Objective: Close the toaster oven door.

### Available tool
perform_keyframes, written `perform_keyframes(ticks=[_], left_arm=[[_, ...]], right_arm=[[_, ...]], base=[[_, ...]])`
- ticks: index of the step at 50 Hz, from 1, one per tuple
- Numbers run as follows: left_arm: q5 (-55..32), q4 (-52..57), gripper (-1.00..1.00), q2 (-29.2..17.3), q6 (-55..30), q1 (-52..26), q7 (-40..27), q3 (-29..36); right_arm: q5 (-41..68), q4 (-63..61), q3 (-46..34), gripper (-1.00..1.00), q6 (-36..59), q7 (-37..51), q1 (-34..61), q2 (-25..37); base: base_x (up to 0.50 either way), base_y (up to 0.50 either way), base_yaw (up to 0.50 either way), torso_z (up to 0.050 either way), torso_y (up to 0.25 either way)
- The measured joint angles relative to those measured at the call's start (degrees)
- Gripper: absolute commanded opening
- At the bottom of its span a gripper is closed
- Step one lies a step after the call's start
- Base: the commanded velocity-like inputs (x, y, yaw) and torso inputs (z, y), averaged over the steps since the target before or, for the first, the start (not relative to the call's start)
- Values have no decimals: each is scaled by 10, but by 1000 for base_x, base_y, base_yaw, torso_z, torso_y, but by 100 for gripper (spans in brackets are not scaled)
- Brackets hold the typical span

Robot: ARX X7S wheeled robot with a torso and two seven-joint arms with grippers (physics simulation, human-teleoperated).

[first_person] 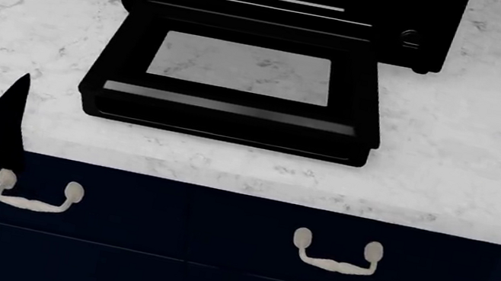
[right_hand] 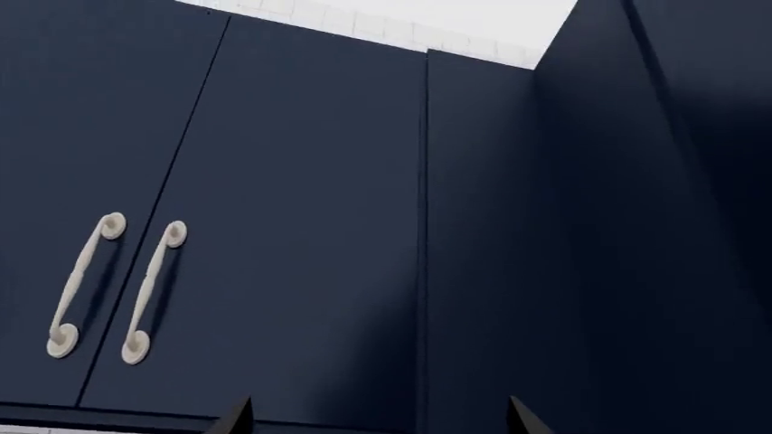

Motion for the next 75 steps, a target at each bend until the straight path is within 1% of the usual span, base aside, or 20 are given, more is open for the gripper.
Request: perform_keyframes(ticks=[5,10,16,38,56,62,64,67,71,75], left_arm=[[-4,-1,100,-6,-14,-14,3,2],[-4,-1,100,-12,-23,-23,4,7],[-6,0,100,-15,-26,-29,6,10],[-8,-2,100,-18,-22,-34,9,19],[-8,-4,100,-20,-13,-29,9,22],[-7,-4,100,-22,-9,-28,9,24],[-4,-5,100,-24,-1,-27,11,27],[11,-14,100,-34,33,-23,22,37],[56,-44,100,-63,115,-23,47,67],[111,-66,100,-105,199,-24,77,102]], right_arm=[[46,-13,9,100,18,27,26,21],[70,-21,13,100,14,40,30,38],[85,-25,10,100,6,52,32,53],[105,-25,-10,100,-25,74,26,84],[108,-24,-23,100,-46,81,21,98],[110,-24,-22,100,-56,83,17,101],[110,-24,-22,100,-59,83,16,102],[111,-24,-23,100,-63,84,15,104],[115,-25,-23,100,-69,86,12,108],[117,-26,-24,100,-74,88,10,112]], base=[[0,500,0,0,0],[0,0,0,0,0],[394,0,0,0,0],[460,13,0,0,0],[476,116,0,0,1],[0,0,0,0,2],[0,0,0,0,0],[0,0,0,0,0],[0,0,0,0,0],[0,0,0,0,0]])
